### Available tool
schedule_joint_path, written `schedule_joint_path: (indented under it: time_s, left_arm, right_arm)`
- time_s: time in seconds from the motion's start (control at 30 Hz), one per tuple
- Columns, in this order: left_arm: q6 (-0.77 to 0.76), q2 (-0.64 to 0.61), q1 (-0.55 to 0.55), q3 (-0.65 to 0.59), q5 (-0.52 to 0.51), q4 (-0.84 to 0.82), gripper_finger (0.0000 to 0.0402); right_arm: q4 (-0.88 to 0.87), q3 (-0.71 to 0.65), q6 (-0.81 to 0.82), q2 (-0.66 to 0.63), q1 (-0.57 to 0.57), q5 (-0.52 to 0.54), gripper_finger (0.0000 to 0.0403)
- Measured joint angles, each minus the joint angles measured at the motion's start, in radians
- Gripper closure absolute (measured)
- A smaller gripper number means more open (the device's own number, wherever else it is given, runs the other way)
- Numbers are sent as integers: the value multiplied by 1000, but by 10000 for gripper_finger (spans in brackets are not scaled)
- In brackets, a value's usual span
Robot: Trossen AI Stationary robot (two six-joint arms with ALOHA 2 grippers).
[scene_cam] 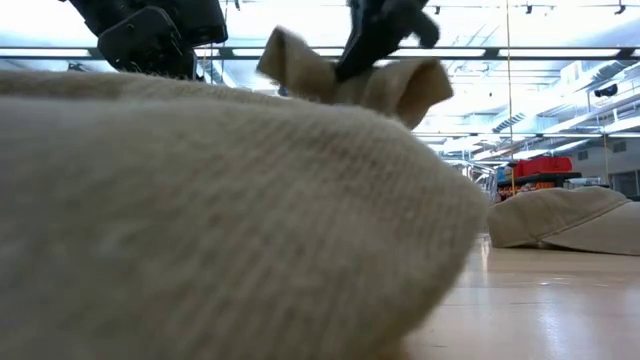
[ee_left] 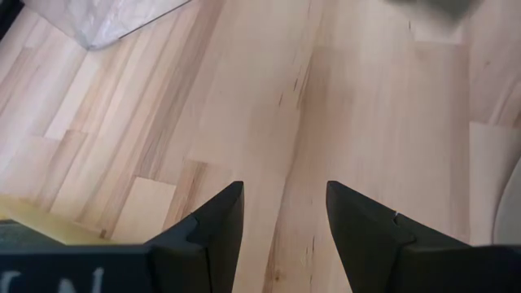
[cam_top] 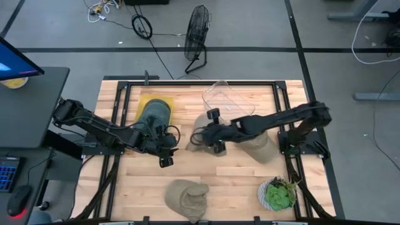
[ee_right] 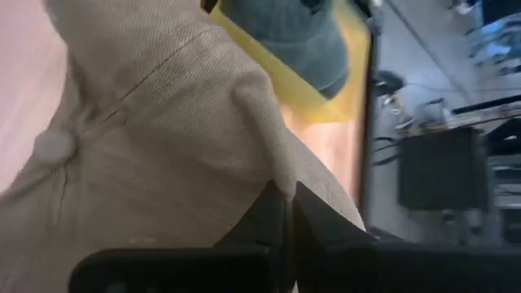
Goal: Pick & Place hat
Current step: Put the top left brown cap into the transparent bin
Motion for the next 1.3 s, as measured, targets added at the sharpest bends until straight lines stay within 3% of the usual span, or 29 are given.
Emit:
schedule_joint_path:
  time_s: [0.27, 0.43, 0.57, 0.73, 1.0, 1.1, 1.3]
  left_arm:
    - [1, 0, 0, 0, 0, 0, 223]
    - [2, 0, 0, 0, 0, -1, 223]
    - [3, 0, 0, 0, 0, -1, 223]
    - [3, 0, 0, 0, 0, -1, 223]
    - [3, 0, 0, 0, 0, -1, 223]
    - [3, 0, 0, 0, 0, -1, 223]
    - [2, 0, 0, 0, 0, -1, 223]
  right_arm:
    - [-139, 0, -17, -124, 44, 29, 397]
    - [-332, 0, -76, -163, 25, 127, 398]
    - [-477, 0, -82, -162, -18, 142, 398]
    - [-536, -32, -312, -154, -92, 200, 398]
    - [-436, -76, -793, -154, -245, 274, 398]
    - [-291, -121, -989, -154, -292, 272, 398]
    - [-108, -247, -1165, -154, -341, 80, 398]
